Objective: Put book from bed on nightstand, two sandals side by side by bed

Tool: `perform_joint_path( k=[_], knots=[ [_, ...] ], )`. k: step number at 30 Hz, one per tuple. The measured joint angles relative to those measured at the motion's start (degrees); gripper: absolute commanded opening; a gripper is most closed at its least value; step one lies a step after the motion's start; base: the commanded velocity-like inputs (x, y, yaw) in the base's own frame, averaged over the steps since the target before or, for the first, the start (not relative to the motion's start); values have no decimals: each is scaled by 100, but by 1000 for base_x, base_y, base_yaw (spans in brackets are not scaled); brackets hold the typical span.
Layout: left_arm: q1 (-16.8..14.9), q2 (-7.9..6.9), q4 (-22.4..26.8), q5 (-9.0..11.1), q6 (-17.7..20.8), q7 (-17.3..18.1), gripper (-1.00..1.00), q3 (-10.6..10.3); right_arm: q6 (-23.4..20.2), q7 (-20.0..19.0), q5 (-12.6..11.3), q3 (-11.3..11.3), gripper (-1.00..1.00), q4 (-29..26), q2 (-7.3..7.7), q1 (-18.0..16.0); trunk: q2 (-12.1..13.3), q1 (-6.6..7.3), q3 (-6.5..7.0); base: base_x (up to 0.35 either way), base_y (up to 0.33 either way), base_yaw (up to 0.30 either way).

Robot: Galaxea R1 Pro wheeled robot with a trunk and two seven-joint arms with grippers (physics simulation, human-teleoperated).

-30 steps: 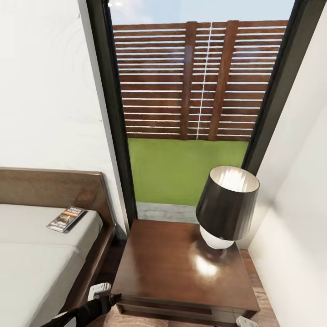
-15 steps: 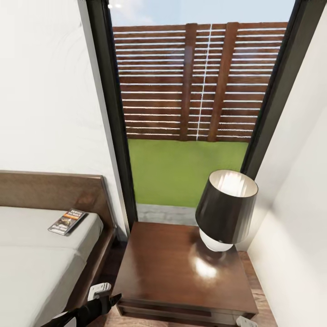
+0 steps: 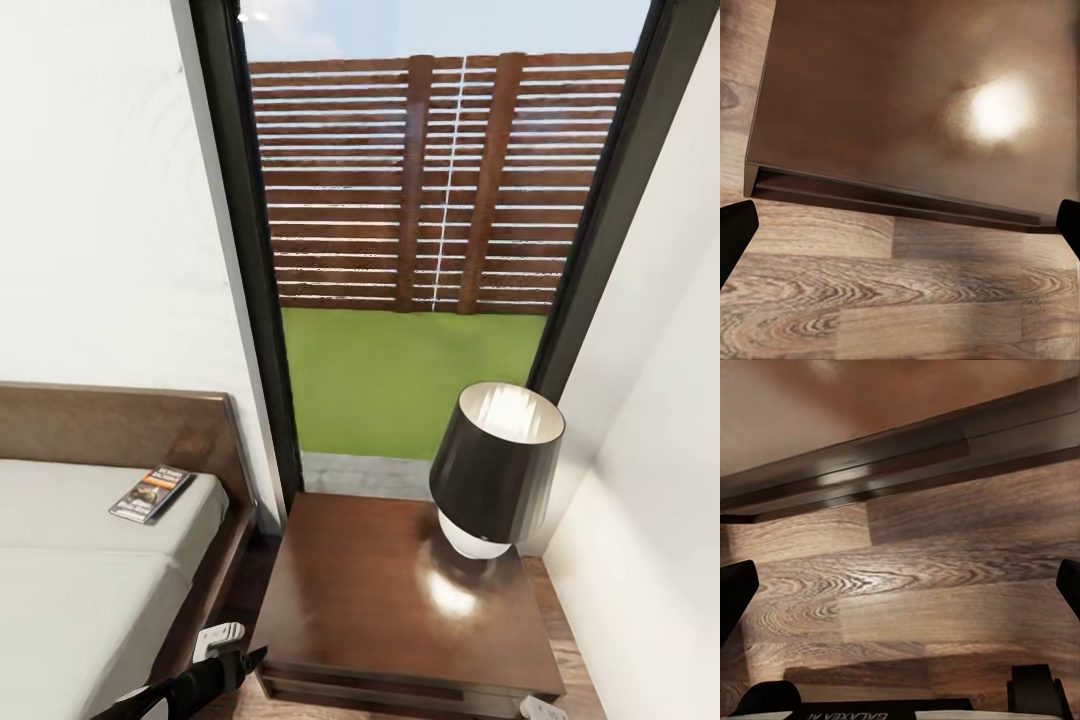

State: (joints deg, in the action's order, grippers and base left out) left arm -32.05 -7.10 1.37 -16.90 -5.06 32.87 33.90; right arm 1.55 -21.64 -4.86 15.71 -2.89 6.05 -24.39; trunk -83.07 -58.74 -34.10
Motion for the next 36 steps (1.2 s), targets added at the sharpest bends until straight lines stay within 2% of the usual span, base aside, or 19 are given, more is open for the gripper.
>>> perform_joint_path(
  k=[36],
  knots=[
    [0, 0, 0, 2, 7, -7, 100, 2, 0, 0, 0, 0, 100, 1, 0, 0, 1444, 791, 647, 0, 0, 0]
  ],
)
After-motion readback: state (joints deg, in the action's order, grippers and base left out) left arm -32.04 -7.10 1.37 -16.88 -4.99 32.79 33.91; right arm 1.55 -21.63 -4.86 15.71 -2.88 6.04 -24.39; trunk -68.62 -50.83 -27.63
